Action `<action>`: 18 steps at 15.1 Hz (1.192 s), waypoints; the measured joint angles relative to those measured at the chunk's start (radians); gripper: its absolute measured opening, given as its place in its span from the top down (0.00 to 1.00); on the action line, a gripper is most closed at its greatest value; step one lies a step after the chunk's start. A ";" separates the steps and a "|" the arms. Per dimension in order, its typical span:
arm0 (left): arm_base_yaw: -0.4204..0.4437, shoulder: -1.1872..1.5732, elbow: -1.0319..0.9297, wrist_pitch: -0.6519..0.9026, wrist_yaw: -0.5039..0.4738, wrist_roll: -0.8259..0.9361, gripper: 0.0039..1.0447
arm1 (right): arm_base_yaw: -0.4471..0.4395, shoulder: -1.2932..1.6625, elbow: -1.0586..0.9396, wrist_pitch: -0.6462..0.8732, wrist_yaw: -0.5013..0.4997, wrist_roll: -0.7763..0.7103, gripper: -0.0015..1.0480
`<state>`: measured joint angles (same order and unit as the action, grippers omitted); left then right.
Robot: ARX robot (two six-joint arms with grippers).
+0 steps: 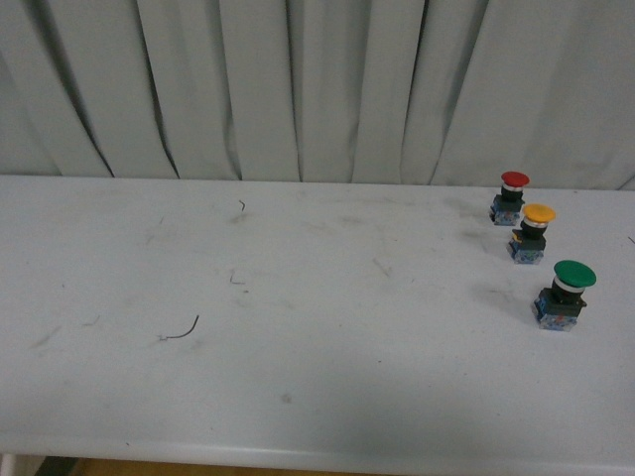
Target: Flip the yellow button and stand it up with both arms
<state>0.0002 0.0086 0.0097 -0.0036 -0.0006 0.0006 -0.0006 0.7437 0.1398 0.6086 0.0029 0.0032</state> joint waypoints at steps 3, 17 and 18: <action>0.000 0.000 0.000 0.000 0.000 0.000 0.06 | 0.000 -0.098 -0.053 -0.057 0.000 0.000 0.98; 0.000 0.000 0.000 0.000 0.000 0.000 0.06 | 0.000 -0.493 -0.129 -0.354 0.000 0.000 0.98; 0.000 0.000 0.000 0.000 0.000 0.000 0.06 | 0.000 -0.510 -0.129 -0.374 0.000 0.000 0.98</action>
<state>0.0002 0.0086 0.0097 -0.0036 -0.0006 0.0006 -0.0006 0.2337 0.0109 0.2344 0.0025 0.0029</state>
